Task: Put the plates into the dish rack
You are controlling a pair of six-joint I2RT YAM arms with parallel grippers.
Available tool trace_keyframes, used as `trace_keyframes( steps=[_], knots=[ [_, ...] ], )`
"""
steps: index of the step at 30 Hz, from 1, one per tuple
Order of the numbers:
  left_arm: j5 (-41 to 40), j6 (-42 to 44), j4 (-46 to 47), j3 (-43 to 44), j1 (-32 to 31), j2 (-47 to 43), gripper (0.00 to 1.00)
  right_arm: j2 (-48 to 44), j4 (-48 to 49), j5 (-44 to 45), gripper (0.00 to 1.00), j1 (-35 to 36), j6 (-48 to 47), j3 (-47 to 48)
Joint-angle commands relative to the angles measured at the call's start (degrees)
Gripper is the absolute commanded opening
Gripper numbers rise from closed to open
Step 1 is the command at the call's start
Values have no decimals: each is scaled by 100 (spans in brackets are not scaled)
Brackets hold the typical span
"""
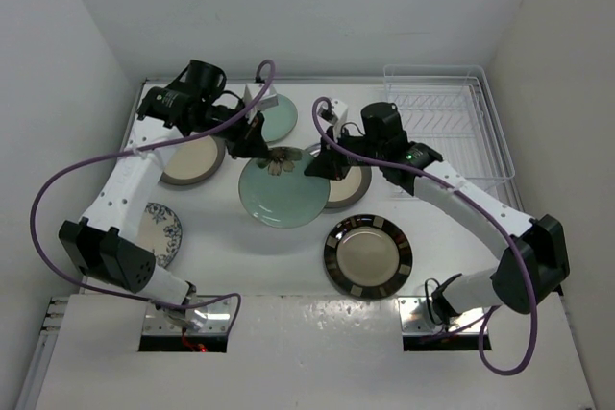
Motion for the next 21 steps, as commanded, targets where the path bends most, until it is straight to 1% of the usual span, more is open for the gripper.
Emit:
trace_keyframes(
  steps=[1,4,5,7,9,12,13,14,15,17,21],
  knots=[
    [88,-453,513,83,-52,-327,0,-270,609,328,0,65,42,70],
    [-106,-454,567,83,-52,-327,0,-314,610,487,0,65,-63,113],
    [-177,-515,628,83,-52,-327,4,-288,575,513,0,65,-98,131],
    [-229,-568,681,83,-52,-267,16,-262,539,530,0,30,-125,236],
    [-291,-569,681,135,-52,-205,49,-262,583,539,0,-22,-143,263],
    [-362,-569,681,188,-52,-134,74,-244,574,548,0,-110,-125,324],
    [-423,-569,681,240,-52,-134,80,-235,566,548,0,-145,-90,368],
    [-502,-569,681,241,-52,-73,90,-244,574,557,0,-233,-81,386],
    [-502,-569,751,293,0,-73,92,-209,574,548,0,-268,-55,491],
    [-660,-621,830,294,1,-12,94,-191,530,531,0,-400,-55,579],
    [-924,-621,971,407,176,111,94,-60,416,461,0,-585,-90,834]
  ],
)
